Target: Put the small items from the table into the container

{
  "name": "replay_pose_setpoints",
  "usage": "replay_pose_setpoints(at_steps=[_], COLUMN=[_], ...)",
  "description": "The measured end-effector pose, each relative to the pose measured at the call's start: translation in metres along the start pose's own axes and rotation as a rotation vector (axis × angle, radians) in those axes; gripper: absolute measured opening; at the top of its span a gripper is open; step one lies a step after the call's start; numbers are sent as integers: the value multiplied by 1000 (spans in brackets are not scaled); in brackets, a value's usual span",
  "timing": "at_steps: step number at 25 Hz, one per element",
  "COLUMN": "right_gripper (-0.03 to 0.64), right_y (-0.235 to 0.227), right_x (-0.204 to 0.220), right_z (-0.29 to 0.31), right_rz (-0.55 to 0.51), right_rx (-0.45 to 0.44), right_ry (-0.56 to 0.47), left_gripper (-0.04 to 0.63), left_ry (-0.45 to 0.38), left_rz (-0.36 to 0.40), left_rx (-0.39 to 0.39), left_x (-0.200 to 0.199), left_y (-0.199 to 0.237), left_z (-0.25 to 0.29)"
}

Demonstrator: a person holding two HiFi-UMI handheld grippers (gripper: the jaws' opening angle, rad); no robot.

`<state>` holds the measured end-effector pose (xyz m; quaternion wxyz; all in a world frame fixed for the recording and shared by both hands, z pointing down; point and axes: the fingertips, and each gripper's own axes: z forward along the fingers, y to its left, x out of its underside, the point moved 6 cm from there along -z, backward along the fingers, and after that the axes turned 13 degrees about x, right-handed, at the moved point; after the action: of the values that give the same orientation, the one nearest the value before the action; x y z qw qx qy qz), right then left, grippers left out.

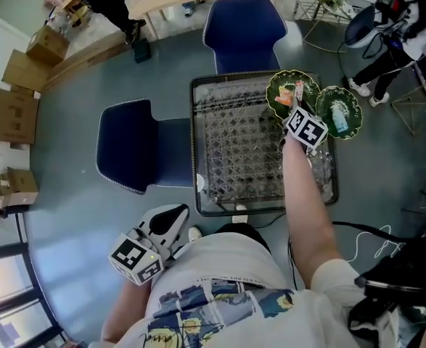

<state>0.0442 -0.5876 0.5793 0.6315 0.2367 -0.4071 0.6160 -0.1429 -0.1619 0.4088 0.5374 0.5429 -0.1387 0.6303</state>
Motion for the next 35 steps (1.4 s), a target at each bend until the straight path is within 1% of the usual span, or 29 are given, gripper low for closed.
replay_pose_setpoints(at_steps=[8,16,20,24,28,31,35], right_gripper=[109,109,109,109,107,98,41], right_y=[0,-7,-9,-3,9,23,51], right_x=[5,16,26,38,51,75,129], right_z=[-7,-32,-56,-88,-131,-171,-232], right_rz=[13,23,6,-52,-162,-247,-361], right_rx=[-36,-23,-28,-45,-76,-137,-243], right_ry=[-10,-10,-11,-21,-24,-10,47], left_gripper=[9,9,9,9,9,9,9], left_ry=[3,-9,-18,-30,-28,-11,-7], left_rz=[13,27,44,67,82,119,132], left_rx=[27,65,87,124,185,243,290], left_x=[0,2,7,12,16,21,36], left_y=[-2,-5,-11,-12,-8,-9,-5], left_z=[2,-6,-17,-35,-52,-66,-92])
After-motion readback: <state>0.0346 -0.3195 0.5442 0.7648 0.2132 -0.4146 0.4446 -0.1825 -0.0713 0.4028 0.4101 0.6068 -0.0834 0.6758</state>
